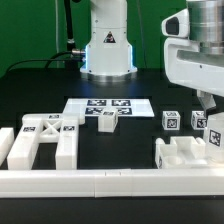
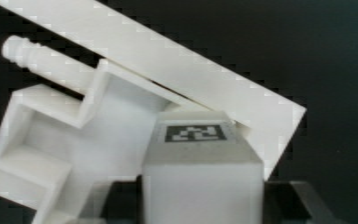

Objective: Assemble chair

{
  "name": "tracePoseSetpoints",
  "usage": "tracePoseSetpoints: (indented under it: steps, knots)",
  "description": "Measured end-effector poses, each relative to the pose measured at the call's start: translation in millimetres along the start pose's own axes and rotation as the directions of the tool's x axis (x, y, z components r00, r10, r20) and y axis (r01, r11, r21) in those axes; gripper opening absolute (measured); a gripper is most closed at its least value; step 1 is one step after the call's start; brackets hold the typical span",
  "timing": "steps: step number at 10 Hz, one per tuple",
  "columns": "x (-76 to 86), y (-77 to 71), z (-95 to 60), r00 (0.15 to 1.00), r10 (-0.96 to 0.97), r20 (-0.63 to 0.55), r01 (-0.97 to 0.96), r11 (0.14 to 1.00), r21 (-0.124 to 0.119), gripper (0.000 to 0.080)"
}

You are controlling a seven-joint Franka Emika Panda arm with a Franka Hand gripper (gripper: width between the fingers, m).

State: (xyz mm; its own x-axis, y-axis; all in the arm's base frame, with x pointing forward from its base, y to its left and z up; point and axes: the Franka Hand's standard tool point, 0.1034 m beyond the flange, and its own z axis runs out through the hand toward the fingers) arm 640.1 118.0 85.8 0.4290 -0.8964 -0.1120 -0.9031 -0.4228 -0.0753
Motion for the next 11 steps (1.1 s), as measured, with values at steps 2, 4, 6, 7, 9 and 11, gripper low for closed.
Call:
tracePoseSetpoints:
  steps: [2, 4, 6, 7, 9, 11]
  knots:
    - [-1.0, 0.0, 0.3, 0.991, -0.134, -0.001, 0.134, 0.991, -0.002, 0.0513]
    - [-3.0, -0.5, 0.5, 0.98, -0.201, -0.001, 0.201, 0.98, -0.002, 0.062]
    - [-2.6, -0.2, 0.6, 0.928, -0.372, -0.001, 0.372, 0.928, -0.003, 0.064]
    - [-3.5, 0.4, 1.2, 0.876, -0.481, 0.0, 0.481, 0.876, -0.007, 0.0648]
    - [-4.2, 2.7, 0.8, 0.747, -0.664, 0.002, 0.664, 0.747, -0.047, 0.0649]
    - [-6.7, 2.0, 1.6, 0.635, -0.772, 0.001, 0.771, 0.634, -0.061, 0.0649]
